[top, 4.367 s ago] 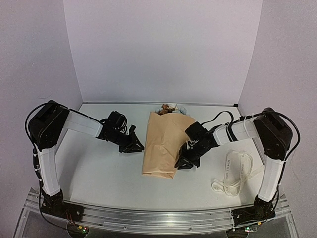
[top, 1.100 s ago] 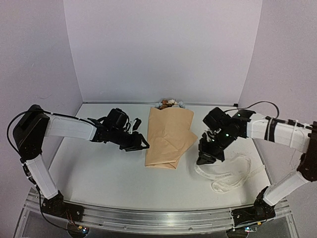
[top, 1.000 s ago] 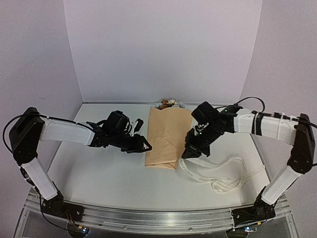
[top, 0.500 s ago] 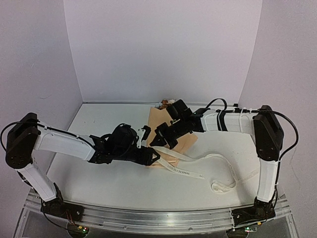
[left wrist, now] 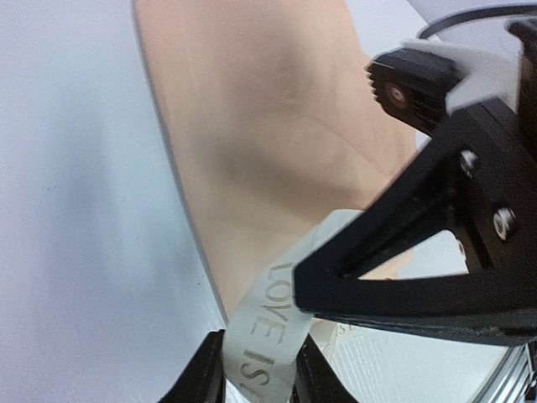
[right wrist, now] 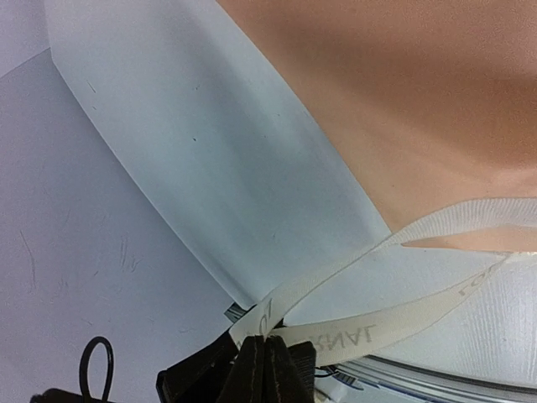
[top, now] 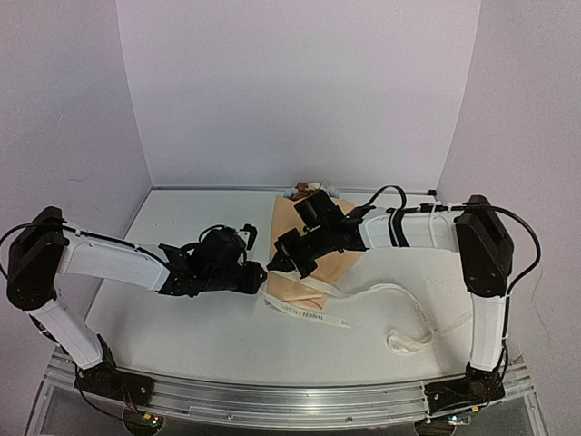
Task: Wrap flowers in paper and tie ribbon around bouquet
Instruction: Pass from the right arm to the left, then pick up the right side of the ribbon from the center of the board.
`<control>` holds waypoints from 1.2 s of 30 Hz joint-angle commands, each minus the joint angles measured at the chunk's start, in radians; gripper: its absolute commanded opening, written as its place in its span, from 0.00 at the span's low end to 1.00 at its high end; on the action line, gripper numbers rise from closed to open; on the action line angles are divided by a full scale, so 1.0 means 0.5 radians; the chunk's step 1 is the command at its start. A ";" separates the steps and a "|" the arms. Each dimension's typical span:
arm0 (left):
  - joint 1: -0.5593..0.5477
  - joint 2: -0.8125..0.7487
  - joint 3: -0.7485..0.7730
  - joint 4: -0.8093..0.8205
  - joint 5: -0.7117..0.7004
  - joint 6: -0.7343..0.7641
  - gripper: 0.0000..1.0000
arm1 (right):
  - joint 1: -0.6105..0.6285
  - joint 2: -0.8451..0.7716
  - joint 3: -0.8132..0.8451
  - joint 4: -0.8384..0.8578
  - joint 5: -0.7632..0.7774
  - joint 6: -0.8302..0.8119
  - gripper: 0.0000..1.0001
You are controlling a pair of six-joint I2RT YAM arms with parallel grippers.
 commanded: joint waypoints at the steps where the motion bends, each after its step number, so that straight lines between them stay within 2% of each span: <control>1: 0.049 -0.220 -0.031 -0.177 -0.089 0.024 0.13 | 0.062 -0.084 -0.054 0.047 0.240 -0.131 0.00; 2: 0.060 -0.259 -0.065 -0.167 -0.093 0.019 0.11 | 0.067 -0.093 -0.056 0.036 0.250 -0.166 0.01; 7: 0.086 -0.372 -0.246 -0.042 -0.121 -0.050 0.01 | 0.074 -0.166 -0.122 -0.064 0.219 -0.398 0.28; 10: 0.085 -0.360 -0.217 -0.163 -0.220 -0.125 0.00 | 0.071 -0.274 -0.122 -0.344 0.180 -0.606 0.41; 12: 0.086 -0.348 -0.155 -0.326 -0.330 -0.214 0.00 | 0.066 -0.441 -0.203 -0.630 0.255 -0.884 0.49; 15: 0.086 -0.406 -0.166 -0.476 -0.481 -0.324 0.00 | 0.058 -0.800 -0.531 -0.934 0.499 -1.222 0.57; 19: 0.089 -0.511 -0.213 -0.666 -0.578 -0.443 0.00 | 0.043 -1.306 -1.026 -1.318 0.976 -1.473 0.64; 21: 0.088 -0.554 -0.221 -0.761 -0.618 -0.484 0.00 | 0.032 -1.563 -1.242 -1.532 1.243 -1.514 0.68; 24: 0.089 -0.625 -0.217 -0.926 -0.723 -0.604 0.00 | -0.050 -1.948 -1.634 -1.645 1.485 -1.476 0.72; 27: 0.089 -0.667 -0.207 -1.076 -0.833 -0.702 0.00 | -0.225 -2.191 -1.924 -1.643 1.439 -1.475 0.73; 31: 0.130 -0.633 -0.147 -1.340 -0.992 -0.875 0.00 | -0.399 -2.364 -2.078 -1.645 1.392 -1.496 0.75; 36: 0.347 -0.528 -0.085 -1.507 -1.034 -0.950 0.00 | -0.679 -2.338 -2.175 -1.554 1.262 -1.431 0.78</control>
